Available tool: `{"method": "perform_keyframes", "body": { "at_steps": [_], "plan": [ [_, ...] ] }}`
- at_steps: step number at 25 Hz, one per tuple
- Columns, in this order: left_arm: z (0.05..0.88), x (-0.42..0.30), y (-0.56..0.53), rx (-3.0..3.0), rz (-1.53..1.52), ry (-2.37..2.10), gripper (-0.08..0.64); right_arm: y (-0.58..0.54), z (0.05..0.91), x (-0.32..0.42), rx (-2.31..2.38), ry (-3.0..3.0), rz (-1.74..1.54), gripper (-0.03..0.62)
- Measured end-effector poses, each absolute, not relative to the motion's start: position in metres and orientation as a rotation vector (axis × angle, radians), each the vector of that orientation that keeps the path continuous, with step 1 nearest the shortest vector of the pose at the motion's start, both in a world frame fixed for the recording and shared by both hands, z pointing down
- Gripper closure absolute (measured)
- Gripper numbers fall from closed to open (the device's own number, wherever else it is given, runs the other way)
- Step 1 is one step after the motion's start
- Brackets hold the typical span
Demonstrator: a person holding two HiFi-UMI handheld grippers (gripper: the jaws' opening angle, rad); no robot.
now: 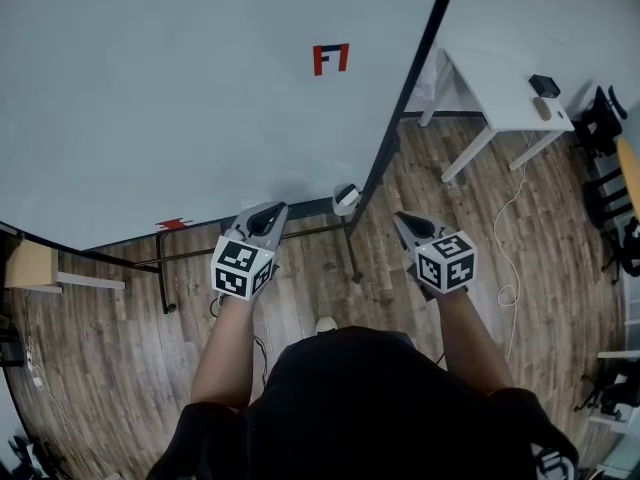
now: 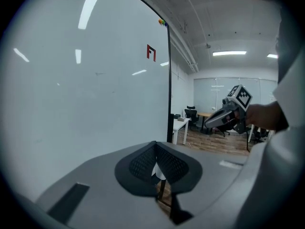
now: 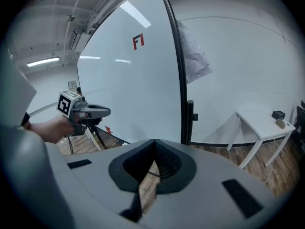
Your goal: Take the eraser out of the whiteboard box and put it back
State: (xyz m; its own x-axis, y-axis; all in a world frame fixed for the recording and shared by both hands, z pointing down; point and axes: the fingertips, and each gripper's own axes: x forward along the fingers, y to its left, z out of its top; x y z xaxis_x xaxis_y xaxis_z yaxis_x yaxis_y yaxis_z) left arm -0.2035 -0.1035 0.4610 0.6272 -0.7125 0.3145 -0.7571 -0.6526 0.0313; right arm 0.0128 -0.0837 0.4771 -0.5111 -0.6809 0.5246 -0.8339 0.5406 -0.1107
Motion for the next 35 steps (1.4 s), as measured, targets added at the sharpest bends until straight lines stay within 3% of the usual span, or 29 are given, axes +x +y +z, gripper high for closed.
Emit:
{"method": "perform_keyframes", "body": {
  "at_steps": [35],
  "plan": [
    [0.473,-0.139,-0.155,2.622,0.471,-1.252,0.548,-0.147,0.5,0.058,1.084,-2.413,0.521,0.598]
  ]
}}
